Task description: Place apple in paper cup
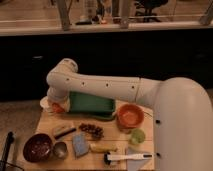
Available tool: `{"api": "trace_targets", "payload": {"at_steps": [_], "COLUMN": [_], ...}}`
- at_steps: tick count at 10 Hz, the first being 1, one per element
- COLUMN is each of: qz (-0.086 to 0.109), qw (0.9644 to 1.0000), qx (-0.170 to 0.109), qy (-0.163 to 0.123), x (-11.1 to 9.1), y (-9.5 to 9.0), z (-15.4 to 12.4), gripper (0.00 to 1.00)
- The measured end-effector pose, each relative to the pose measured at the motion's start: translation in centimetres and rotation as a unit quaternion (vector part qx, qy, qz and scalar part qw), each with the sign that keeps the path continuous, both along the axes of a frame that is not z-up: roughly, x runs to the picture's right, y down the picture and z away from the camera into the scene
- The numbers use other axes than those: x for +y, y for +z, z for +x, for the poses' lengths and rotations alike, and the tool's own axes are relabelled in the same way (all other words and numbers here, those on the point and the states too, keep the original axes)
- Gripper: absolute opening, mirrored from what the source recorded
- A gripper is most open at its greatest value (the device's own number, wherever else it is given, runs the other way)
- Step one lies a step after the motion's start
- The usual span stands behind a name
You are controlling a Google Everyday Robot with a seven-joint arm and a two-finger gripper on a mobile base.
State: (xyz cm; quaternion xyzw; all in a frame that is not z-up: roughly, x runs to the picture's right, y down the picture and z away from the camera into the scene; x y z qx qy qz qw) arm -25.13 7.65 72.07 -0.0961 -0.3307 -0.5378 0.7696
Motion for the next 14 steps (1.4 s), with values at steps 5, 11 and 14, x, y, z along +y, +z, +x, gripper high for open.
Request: {"api": "trace_targets", "payload": {"at_steps": [5,11,14], "qz": [0.027,0.04,0.044], "qw": [0.9994,0.9979,0.997], "qx": [-0.022,-0.047,-0.058], "qy": [-0.009,-0.018,-0.025], "x": [-1.4,-2.8,-3.0], "y": [0.9,2.1,2.6], "z": [-1.3,-3.3,-4.6], "gripper": [0.0,0.0,0.0]}}
